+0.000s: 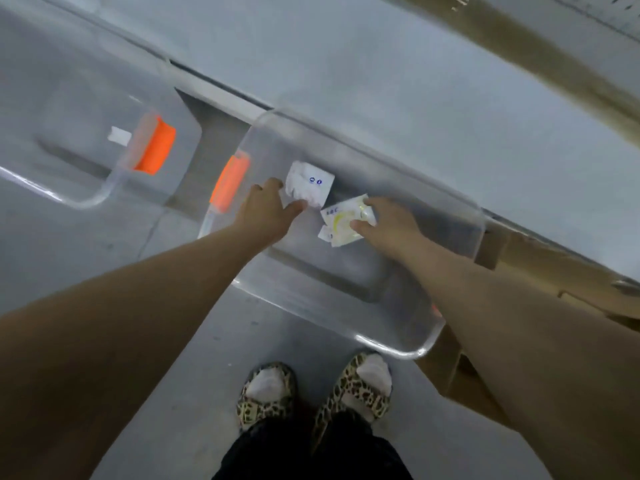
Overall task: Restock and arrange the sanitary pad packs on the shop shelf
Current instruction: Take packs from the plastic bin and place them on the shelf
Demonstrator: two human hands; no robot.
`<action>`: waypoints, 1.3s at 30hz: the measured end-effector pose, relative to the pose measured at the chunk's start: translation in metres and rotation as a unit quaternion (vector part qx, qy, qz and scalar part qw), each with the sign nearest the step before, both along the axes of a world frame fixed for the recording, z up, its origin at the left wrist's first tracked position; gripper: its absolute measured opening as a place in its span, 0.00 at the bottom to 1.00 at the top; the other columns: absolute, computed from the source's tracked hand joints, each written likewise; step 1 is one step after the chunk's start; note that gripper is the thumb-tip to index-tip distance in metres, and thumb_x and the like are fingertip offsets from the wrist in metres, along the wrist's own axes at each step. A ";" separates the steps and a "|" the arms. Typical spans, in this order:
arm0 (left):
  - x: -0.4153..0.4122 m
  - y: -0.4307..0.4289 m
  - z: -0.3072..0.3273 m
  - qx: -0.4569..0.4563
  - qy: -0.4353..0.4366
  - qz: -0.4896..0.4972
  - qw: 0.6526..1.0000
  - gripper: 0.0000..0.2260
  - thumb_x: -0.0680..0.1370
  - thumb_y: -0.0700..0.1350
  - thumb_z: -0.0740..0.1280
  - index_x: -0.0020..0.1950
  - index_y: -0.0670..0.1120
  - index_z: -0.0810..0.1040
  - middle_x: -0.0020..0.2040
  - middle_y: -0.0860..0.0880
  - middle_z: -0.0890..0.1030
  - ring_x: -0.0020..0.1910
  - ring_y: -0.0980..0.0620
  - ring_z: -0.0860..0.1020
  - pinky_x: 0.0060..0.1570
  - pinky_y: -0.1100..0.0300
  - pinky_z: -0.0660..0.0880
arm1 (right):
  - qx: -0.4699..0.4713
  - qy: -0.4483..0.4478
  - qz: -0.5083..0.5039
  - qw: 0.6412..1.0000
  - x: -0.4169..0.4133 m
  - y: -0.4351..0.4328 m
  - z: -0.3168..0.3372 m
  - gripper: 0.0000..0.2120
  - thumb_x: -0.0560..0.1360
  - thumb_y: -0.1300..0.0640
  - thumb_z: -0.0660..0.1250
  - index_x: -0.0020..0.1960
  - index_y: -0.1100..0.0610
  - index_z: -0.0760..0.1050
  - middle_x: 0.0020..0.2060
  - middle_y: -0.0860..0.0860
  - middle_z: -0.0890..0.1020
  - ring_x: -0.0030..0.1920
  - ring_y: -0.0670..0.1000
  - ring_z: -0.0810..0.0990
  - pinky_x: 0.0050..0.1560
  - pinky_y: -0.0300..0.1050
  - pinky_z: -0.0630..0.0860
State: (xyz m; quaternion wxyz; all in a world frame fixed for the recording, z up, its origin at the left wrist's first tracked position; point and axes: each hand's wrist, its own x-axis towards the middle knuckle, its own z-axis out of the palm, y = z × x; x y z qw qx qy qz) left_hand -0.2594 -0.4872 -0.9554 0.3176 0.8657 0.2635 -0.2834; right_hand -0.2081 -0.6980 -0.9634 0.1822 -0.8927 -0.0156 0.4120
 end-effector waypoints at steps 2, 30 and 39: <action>0.007 0.000 -0.026 -0.025 -0.015 0.013 0.999 0.32 0.80 0.57 0.66 0.80 0.48 0.59 0.70 0.37 0.70 0.69 0.40 0.70 0.66 0.53 0.65 | 0.018 0.009 -0.008 1.000 0.003 0.005 -0.025 0.32 0.78 0.45 0.68 0.79 0.50 0.62 0.75 0.51 0.69 0.75 0.54 0.67 0.70 0.45 0.63; -0.016 -0.014 -0.094 -0.268 0.034 0.466 0.842 0.23 0.72 0.52 0.77 0.57 0.39 0.74 0.53 0.41 0.81 0.45 0.45 0.82 0.43 0.50 0.82 | 0.129 0.191 -0.488 0.842 -0.071 -0.017 -0.088 0.30 0.66 0.44 0.81 0.62 0.57 0.79 0.51 0.52 0.85 0.42 0.48 0.80 0.34 0.40 0.70; -0.035 -0.009 0.027 -0.326 0.064 0.436 0.837 0.50 0.65 0.48 0.83 0.79 0.43 0.58 0.66 0.43 0.77 0.51 0.45 0.83 0.48 0.49 0.81 | 0.215 0.198 -0.581 0.759 -0.096 -0.040 0.018 0.28 0.66 0.47 0.82 0.61 0.56 0.80 0.51 0.52 0.87 0.52 0.52 0.86 0.54 0.51 0.83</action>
